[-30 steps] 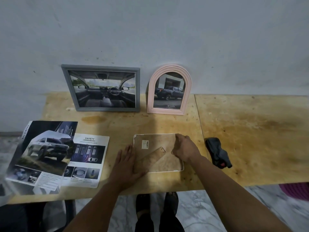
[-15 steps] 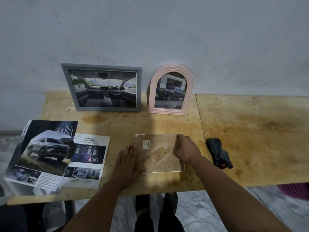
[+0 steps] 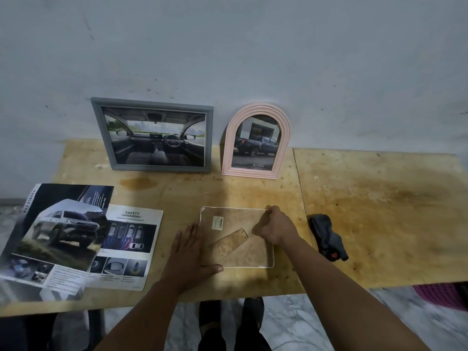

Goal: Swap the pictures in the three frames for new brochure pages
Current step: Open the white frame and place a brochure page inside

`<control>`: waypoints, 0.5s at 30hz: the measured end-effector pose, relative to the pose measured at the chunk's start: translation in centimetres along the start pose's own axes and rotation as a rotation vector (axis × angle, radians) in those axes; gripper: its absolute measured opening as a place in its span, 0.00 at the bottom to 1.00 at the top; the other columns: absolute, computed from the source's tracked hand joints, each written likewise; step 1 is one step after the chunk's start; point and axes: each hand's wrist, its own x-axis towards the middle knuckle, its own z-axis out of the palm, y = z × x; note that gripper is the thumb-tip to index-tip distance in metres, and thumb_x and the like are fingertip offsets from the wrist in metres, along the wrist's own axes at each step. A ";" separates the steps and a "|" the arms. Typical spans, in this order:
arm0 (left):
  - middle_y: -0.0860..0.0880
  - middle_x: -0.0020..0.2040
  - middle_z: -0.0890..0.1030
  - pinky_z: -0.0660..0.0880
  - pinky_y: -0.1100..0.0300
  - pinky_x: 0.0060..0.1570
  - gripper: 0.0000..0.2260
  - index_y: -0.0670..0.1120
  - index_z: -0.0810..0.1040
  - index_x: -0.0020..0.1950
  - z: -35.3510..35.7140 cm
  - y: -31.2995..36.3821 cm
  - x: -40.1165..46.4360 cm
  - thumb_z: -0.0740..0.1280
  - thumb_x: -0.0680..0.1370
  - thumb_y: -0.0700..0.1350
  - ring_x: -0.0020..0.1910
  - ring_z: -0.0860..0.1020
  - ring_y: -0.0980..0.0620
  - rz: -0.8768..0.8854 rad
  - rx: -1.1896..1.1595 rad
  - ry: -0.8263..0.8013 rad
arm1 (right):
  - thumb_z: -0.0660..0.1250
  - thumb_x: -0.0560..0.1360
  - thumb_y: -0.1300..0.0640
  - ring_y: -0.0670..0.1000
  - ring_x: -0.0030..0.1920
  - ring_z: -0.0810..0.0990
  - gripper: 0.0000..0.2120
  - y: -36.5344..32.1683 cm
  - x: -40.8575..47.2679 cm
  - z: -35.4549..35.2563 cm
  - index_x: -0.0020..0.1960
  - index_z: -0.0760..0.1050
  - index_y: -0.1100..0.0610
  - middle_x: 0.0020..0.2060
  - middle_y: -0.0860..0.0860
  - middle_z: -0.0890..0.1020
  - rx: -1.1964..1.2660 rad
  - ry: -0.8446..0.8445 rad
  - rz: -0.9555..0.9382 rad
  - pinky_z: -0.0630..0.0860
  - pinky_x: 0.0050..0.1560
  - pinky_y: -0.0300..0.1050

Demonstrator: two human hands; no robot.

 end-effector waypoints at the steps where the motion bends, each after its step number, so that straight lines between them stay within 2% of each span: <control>1: 0.53 0.83 0.37 0.35 0.47 0.81 0.57 0.53 0.29 0.79 -0.2 0.1 0.0 0.61 0.68 0.78 0.81 0.32 0.56 -0.006 -0.015 -0.001 | 0.79 0.66 0.44 0.58 0.62 0.78 0.44 0.0 0.1 0.0 0.75 0.62 0.54 0.64 0.54 0.77 -0.011 0.008 0.005 0.78 0.57 0.52; 3: 0.53 0.84 0.39 0.35 0.48 0.81 0.56 0.54 0.29 0.79 -0.3 0.2 0.0 0.61 0.68 0.77 0.81 0.33 0.56 -0.012 -0.030 0.006 | 0.78 0.67 0.45 0.58 0.60 0.79 0.41 -0.1 0.3 0.0 0.73 0.62 0.54 0.62 0.54 0.78 -0.033 0.014 0.021 0.78 0.54 0.51; 7: 0.53 0.84 0.39 0.34 0.48 0.81 0.57 0.55 0.29 0.79 -0.3 0.3 0.1 0.62 0.67 0.78 0.81 0.32 0.57 -0.028 -0.042 0.010 | 0.77 0.68 0.45 0.57 0.55 0.79 0.37 -0.7 0.6 -0.2 0.68 0.62 0.55 0.57 0.53 0.79 -0.016 0.006 0.063 0.79 0.55 0.53; 11: 0.52 0.85 0.42 0.34 0.47 0.81 0.59 0.52 0.32 0.82 -0.2 0.5 0.1 0.63 0.66 0.78 0.82 0.34 0.57 -0.040 -0.043 0.033 | 0.75 0.70 0.46 0.57 0.57 0.79 0.35 -0.8 0.7 -0.7 0.68 0.62 0.57 0.58 0.54 0.79 0.015 0.005 0.055 0.78 0.56 0.52; 13: 0.51 0.85 0.45 0.36 0.47 0.81 0.59 0.51 0.35 0.83 -0.1 0.6 0.1 0.64 0.66 0.77 0.82 0.36 0.57 -0.045 -0.037 0.048 | 0.76 0.69 0.48 0.56 0.58 0.78 0.34 -0.4 0.9 -1.0 0.68 0.63 0.56 0.59 0.53 0.78 0.109 -0.023 0.048 0.78 0.59 0.53; 15: 0.50 0.85 0.47 0.37 0.47 0.81 0.60 0.50 0.37 0.84 -0.1 0.8 0.1 0.64 0.65 0.77 0.83 0.38 0.56 -0.056 -0.042 0.065 | 0.80 0.63 0.52 0.52 0.59 0.76 0.39 -0.2 1.2 -1.5 0.67 0.63 0.57 0.62 0.53 0.75 0.322 -0.104 0.068 0.78 0.61 0.51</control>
